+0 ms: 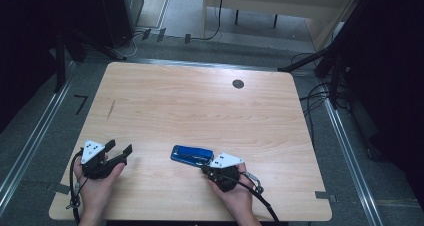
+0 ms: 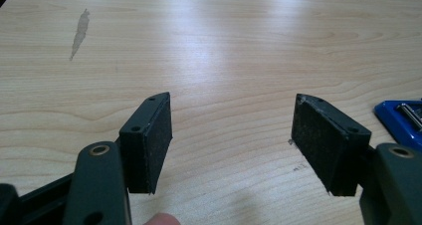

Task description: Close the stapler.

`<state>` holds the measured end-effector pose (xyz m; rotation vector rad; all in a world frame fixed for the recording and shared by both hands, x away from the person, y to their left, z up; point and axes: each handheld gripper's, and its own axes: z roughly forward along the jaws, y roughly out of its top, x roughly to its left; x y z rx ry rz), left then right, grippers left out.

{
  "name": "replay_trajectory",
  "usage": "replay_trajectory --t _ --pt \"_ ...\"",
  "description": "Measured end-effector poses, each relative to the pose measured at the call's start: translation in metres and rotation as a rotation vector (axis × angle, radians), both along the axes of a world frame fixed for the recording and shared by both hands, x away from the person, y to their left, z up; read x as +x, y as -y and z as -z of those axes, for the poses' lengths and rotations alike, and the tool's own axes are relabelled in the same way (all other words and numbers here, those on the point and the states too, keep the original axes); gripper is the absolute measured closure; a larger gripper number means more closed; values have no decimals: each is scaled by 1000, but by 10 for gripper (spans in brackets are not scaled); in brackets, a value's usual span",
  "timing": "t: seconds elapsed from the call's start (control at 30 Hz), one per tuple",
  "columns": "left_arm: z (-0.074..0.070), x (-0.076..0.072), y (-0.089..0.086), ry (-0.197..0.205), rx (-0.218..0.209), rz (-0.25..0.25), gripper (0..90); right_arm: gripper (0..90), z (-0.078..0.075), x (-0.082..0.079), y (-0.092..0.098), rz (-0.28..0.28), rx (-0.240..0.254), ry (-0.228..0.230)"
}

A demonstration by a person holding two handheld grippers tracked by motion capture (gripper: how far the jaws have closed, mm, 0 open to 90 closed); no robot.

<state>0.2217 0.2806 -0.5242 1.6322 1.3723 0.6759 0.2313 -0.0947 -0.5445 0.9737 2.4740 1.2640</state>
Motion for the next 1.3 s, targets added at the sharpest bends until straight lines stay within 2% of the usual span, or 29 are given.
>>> replay_trajectory --t 0.33,0.47,0.67,0.8,0.97,1.1,1.13,1.17,1.3 --pt "0 0 0 -1 2 -18 339 900 0 8 4 31 1 -1" --pt "0 0 0 -8 -2 -19 338 900 0 12 6 34 22 -28" --pt "0 0 0 -5 2 -16 355 900 0 13 4 44 5 -7" --pt "0 0 0 -9 -4 -17 356 900 0 14 4 47 5 -9" --pt "0 1 0 -11 -6 -19 355 900 0 13 3 43 -3 4" --pt "0 1 -1 -15 -9 -19 352 900 0 16 5 14 0 0" --pt "0 1 -1 -15 -11 -20 351 826 -1 14 9 3 35 18" --pt "0 1 -1 -16 -11 -20 350 804 -2 13 12 7 56 32" --pt "0 1 -2 -17 -14 -18 349 680 -8 8 21 30 79 70"
